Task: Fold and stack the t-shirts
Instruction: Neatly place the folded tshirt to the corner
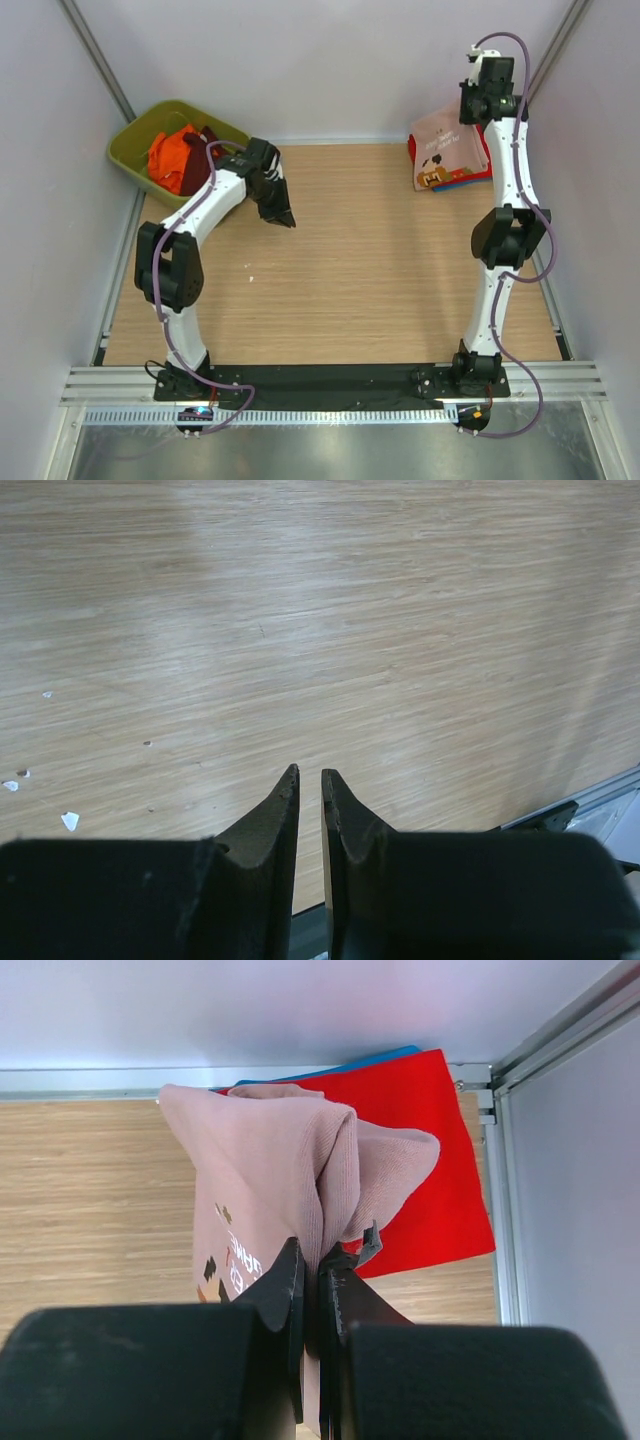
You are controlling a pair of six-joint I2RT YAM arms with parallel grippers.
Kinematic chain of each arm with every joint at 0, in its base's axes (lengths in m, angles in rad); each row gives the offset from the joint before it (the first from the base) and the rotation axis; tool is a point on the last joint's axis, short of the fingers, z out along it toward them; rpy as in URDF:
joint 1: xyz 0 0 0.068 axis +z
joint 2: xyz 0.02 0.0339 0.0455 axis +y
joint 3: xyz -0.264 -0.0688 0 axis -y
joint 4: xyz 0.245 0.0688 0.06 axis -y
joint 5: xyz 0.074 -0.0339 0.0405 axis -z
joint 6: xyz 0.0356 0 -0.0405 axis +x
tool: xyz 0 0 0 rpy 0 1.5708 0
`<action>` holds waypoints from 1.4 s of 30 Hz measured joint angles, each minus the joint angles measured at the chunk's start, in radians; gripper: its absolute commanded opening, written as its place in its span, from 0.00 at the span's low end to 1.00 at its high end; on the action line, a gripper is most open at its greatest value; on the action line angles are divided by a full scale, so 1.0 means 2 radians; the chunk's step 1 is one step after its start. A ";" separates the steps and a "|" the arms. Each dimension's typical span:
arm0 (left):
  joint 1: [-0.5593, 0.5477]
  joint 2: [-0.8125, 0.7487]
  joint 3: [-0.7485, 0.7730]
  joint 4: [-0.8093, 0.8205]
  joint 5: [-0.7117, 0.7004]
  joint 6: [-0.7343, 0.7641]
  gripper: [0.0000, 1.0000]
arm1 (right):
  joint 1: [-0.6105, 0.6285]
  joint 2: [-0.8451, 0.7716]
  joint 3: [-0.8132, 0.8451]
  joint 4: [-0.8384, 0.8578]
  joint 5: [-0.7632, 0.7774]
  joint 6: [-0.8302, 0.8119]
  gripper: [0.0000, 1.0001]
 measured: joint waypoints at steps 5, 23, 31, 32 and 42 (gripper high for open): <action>-0.002 0.018 0.015 -0.002 0.004 0.000 0.15 | -0.011 0.006 0.008 0.014 -0.009 0.000 0.01; -0.011 0.045 0.038 -0.009 0.007 0.000 0.14 | -0.027 0.078 0.014 0.097 -0.024 -0.011 0.01; -0.017 0.060 0.054 -0.013 0.007 0.000 0.15 | -0.043 0.110 0.022 0.143 0.005 -0.021 0.01; -0.018 0.063 0.058 -0.014 0.007 -0.001 0.14 | -0.045 0.115 0.023 0.148 0.006 -0.021 0.01; -0.024 0.080 0.065 -0.017 0.007 -0.001 0.14 | -0.054 0.163 0.051 0.201 0.006 -0.028 0.01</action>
